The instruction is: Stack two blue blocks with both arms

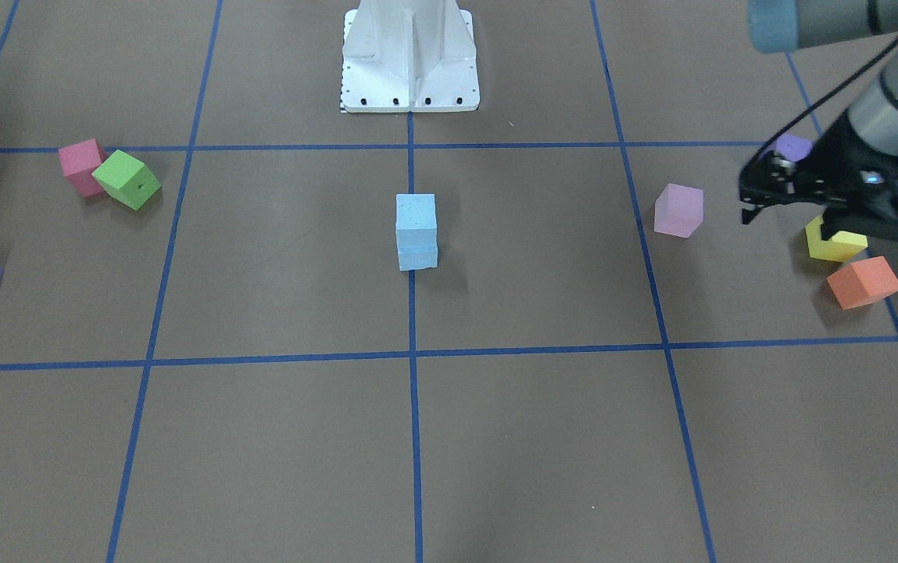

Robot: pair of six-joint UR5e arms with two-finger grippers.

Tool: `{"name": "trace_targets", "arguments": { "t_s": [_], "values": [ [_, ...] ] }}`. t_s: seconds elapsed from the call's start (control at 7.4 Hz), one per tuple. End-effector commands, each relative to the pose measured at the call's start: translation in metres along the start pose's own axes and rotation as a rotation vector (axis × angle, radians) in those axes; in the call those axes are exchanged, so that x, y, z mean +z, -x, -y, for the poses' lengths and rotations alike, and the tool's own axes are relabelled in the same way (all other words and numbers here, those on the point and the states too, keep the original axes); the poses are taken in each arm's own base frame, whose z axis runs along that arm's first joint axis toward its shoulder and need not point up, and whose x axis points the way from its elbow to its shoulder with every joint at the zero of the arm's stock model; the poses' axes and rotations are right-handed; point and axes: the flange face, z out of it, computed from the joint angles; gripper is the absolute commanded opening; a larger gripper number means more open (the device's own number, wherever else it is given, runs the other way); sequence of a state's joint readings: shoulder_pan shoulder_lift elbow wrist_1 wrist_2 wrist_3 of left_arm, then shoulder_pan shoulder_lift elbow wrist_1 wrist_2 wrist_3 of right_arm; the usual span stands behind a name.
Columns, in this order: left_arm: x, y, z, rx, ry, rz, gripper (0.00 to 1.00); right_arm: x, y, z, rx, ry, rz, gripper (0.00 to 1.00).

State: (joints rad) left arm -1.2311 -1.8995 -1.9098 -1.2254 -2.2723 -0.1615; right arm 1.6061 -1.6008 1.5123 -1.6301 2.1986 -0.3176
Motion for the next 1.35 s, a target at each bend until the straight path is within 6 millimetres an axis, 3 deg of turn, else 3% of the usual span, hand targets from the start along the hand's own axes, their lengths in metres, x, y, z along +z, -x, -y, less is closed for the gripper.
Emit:
{"name": "trace_targets", "arguments": {
  "t_s": [0.0, 0.14, 0.41, 0.68, 1.22],
  "values": [
    [-0.002, 0.154, -0.075, -0.014, 0.020, -0.020, 0.98, 0.001, 0.000, -0.001, 0.001, 0.000, 0.003, 1.00],
    [0.014, 0.188, -0.122, -0.062, 0.041, -0.018, 0.98, 0.001, 0.000, -0.001, -0.001, 0.000, 0.004, 1.00],
    [0.048, 0.262, -0.168, -0.153, 0.016, -0.007, 0.98, 0.000, 0.001, -0.001, -0.002, -0.003, 0.008, 1.00],
    [0.053, 0.271, -0.188, -0.177, 0.022, 0.006, 0.98, -0.002, 0.002, 0.002, -0.004, -0.006, 0.006, 1.00],
    [0.063, 0.276, -0.193, -0.186, 0.042, 0.004, 0.98, -0.003, 0.002, 0.004, -0.009, -0.009, 0.001, 1.00]
  ]
}}
